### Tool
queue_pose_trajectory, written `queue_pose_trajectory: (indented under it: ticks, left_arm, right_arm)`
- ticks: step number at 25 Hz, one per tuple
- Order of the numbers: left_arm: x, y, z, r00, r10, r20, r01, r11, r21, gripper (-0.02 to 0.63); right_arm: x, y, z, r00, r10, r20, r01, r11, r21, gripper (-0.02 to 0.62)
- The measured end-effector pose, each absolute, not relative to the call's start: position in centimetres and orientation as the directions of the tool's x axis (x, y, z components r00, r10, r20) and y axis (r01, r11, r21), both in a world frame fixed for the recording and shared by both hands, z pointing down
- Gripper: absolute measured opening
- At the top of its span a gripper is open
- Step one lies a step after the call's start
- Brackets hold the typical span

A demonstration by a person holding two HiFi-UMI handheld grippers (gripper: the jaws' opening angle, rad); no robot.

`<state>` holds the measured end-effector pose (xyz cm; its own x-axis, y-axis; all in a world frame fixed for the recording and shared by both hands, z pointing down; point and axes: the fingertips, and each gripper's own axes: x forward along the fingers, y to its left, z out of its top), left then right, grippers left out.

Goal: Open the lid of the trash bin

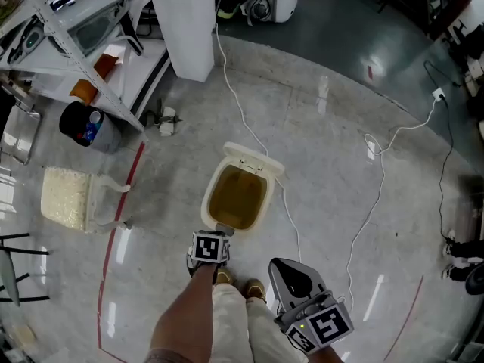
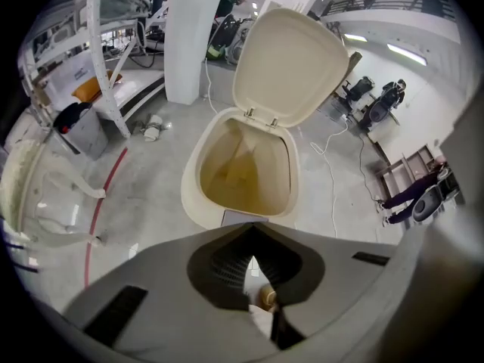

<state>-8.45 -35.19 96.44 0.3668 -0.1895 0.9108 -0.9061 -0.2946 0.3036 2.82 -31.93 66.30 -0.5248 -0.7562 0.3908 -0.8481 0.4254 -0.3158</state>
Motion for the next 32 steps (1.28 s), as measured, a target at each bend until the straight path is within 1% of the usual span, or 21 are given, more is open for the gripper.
queue_pose_trajectory:
  ticks: [3,8,13,17,21,24,28,32]
  left_arm:
    - [-7.7,-35.5,92.4,0.371,-0.211,0.904,-0.904,-0.305,0.300,-0.011]
    - [-7.8,-37.5,80.7,0.378,-0.347,0.858,-0.923,-0.211,0.321,-0.011]
    - [-8.2,-38.3,69.8,0.383,-0.378,0.842,-0.918,-0.254,0.303,-0.011]
    - [-8.5,-37.7,63.1,0.394,-0.405,0.825,-0.914,-0.269,0.304,-0.011]
    - [-9.2,-37.6,56.8,0.417,-0.462,0.782,-0.905,-0.293,0.309,-0.011]
    - [-9.4,-37.8,51.3,0.461,-0.533,0.709,-0.885,-0.339,0.320,-0.011]
    - [-9.4,-37.2,43.1,0.524,-0.642,0.559,-0.849,-0.442,0.289,-0.012]
    - [-9.4,-34.0,37.2,0.575,-0.708,0.410,-0.818,-0.506,0.275,-0.012]
  right_arm:
    - [3.2,-31.2,64.1,-0.540,-0.749,0.384,-0.840,0.449,-0.304,0.032]
    - [4.0,-29.2,58.7,-0.564,-0.750,0.346,-0.823,0.478,-0.306,0.032]
    - [3.7,-27.6,52.5,-0.587,-0.752,0.301,-0.805,0.503,-0.313,0.032]
    - [4.3,-26.3,50.2,-0.587,-0.751,0.303,-0.805,0.503,-0.314,0.032]
    - [4.3,-26.0,48.5,-0.589,-0.748,0.306,-0.804,0.504,-0.315,0.032]
    - [3.8,-26.0,46.7,-0.596,-0.746,0.298,-0.799,0.514,-0.312,0.032]
    - [2.9,-26.3,44.3,-0.609,-0.746,0.269,-0.789,0.536,-0.299,0.032]
    - [2.4,-26.4,42.0,-0.606,-0.759,0.236,-0.791,0.546,-0.276,0.032]
